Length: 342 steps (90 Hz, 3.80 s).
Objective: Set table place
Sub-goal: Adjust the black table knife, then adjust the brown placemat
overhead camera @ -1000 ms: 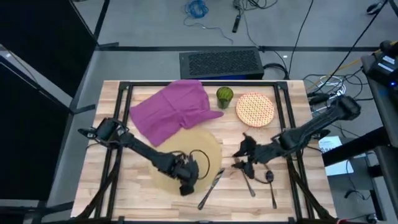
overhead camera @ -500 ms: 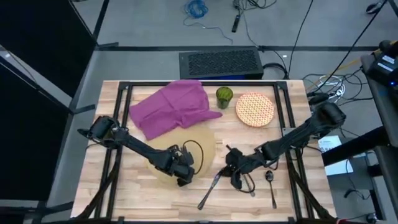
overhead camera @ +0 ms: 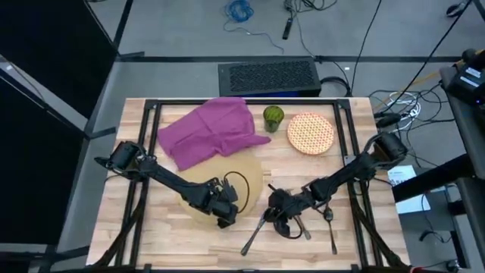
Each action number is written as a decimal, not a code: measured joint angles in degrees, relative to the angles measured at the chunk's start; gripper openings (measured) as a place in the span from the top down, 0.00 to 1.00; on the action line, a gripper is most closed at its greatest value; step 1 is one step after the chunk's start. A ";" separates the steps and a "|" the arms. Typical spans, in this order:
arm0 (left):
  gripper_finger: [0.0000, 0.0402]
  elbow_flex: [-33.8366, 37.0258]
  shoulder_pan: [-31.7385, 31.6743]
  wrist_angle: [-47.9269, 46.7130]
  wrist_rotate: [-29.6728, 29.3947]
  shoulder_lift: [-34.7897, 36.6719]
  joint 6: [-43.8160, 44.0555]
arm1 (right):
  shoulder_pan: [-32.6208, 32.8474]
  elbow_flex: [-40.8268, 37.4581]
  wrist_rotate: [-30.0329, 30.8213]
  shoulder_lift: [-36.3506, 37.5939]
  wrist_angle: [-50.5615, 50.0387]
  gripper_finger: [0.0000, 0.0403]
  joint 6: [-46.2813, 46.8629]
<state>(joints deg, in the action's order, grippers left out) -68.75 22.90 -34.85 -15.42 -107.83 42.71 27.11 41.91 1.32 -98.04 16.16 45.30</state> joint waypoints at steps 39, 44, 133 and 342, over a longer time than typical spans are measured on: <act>1.00 -0.09 0.00 1.59 0.17 0.07 -0.19 | -1.44 -0.02 -0.16 -2.30 0.32 1.00 0.10; 1.00 -0.11 0.04 1.58 0.17 0.09 -0.17 | -1.97 -0.02 -0.15 -2.30 0.31 1.00 -0.28; 1.00 -0.13 0.48 2.82 0.22 0.13 0.00 | -4.31 0.08 1.63 -2.23 -7.09 1.00 -1.27; 1.00 -2.23 -5.44 10.59 5.39 -5.98 -5.56 | 7.87 -0.04 14.18 57.16 -13.50 0.99 -26.39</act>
<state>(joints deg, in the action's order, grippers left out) -70.98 17.45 -24.26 -10.03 -113.81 37.15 34.98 41.87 15.51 -40.88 2.67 18.91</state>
